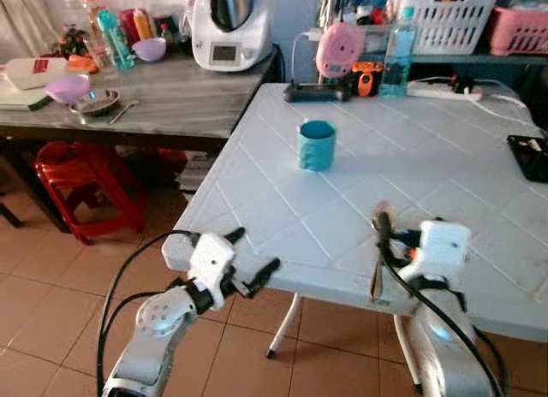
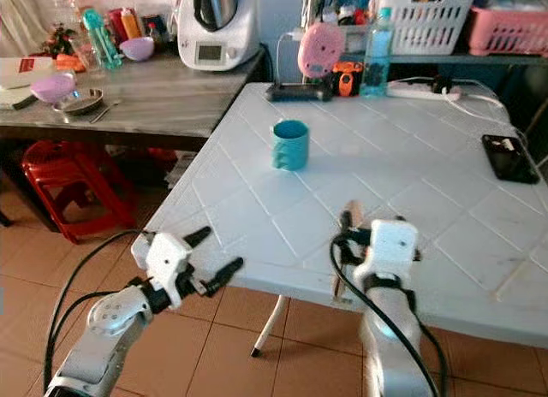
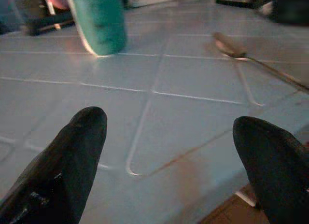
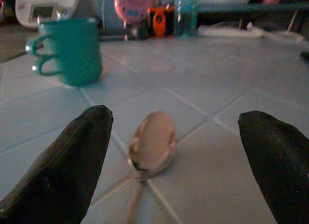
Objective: Setting the table
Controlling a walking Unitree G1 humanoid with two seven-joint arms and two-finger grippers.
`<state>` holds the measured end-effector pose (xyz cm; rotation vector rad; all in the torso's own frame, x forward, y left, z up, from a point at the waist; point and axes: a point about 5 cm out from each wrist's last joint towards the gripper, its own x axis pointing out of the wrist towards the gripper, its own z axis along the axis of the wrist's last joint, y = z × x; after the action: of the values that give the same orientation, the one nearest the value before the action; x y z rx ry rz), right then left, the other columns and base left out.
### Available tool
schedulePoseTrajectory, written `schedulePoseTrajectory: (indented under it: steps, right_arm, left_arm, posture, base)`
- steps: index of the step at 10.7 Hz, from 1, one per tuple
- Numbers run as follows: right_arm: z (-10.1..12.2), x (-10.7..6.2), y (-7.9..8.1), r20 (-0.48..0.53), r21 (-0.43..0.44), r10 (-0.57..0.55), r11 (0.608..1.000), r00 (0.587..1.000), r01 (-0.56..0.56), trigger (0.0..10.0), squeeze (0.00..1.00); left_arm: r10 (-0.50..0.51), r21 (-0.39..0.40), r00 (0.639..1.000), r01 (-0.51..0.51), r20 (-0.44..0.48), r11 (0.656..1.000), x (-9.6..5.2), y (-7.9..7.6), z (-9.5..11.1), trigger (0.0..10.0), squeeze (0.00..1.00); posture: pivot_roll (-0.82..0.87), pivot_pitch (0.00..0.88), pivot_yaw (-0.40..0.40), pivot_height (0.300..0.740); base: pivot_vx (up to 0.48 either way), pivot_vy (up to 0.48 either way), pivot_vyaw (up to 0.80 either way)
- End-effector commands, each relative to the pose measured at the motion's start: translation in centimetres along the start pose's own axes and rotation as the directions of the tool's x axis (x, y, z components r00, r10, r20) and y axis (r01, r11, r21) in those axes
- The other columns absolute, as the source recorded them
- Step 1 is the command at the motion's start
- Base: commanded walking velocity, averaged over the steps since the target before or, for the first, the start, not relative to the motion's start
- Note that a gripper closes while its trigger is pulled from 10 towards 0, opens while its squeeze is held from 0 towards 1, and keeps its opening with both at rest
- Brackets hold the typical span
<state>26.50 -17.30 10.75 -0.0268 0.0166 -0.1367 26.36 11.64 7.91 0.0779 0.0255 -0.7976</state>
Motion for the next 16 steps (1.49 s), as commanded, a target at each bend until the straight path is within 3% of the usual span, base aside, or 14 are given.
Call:
schedulePoseTrajectory:
  steps: [1, 9, 10, 11, 16]
  right_arm:
    - [-0.3, 0.1, 0.4, -0.029, 0.024, 0.012, 1.0, 0.999, -0.011, 10.0, 0.0]
    - [-3.1, 0.5, 2.5, -0.261, 0.096, 0.089, 0.993, 0.961, -0.065, 10.0, 0.0]
    - [-3.3, 0.4, 2.6, -0.278, 0.107, 0.092, 0.992, 0.956, -0.064, 7.7, 0.0]
    - [-3.6, 0.4, 2.5, -0.305, 0.119, 0.102, 0.991, 0.947, -0.069, 0.0, 0.0]
    - [-4.4, 0.8, 2.3, -0.414, 0.089, 0.103, 0.993, 0.905, -0.073, 0.0, 0.0]
  left_arm:
    - [-0.008, 0.01, 1.0, 0.008, -0.001, 1.0, 0.0, 0.4, 0.3, 10.0, 0.0]
    - [-0.138, 0.023, 0.99, 0.138, -0.011, 0.99, 0.0, -0.4, 0.3, 10.0, 0.0]
    - [-0.137, 0.031, 0.99, 0.138, -0.012, 0.99, 0.0, -0.2, 0.4, 10.0, 0.0]
    - [-0.138, 0.032, 0.99, 0.139, -0.012, 0.99, 0.0, 0.1, 0.6, 10.0, 0.0]
    - [-0.189, 0.011, 0.982, 0.189, -0.023, 0.982, -0.1, 0.0, 0.6, 10.0, 0.0]
  posture:
    - [0.04, 0.002, 0.087, 0.74]
    - [0.05, 0.009, 0.084, 0.74]
    - [0.04, 0.009, 0.085, 0.74]
    - [0.04, 0.009, 0.087, 0.74]
    - [0.05, 0.012, 0.091, 0.74]
  base:
    - [0.0, 0.0, 0.0]
    - [0.0, 0.0, 0.0]
    - [0.0, 0.0, 0.0]
    - [0.0, 0.0, 0.0]
    - [0.0, 0.0, 0.0]
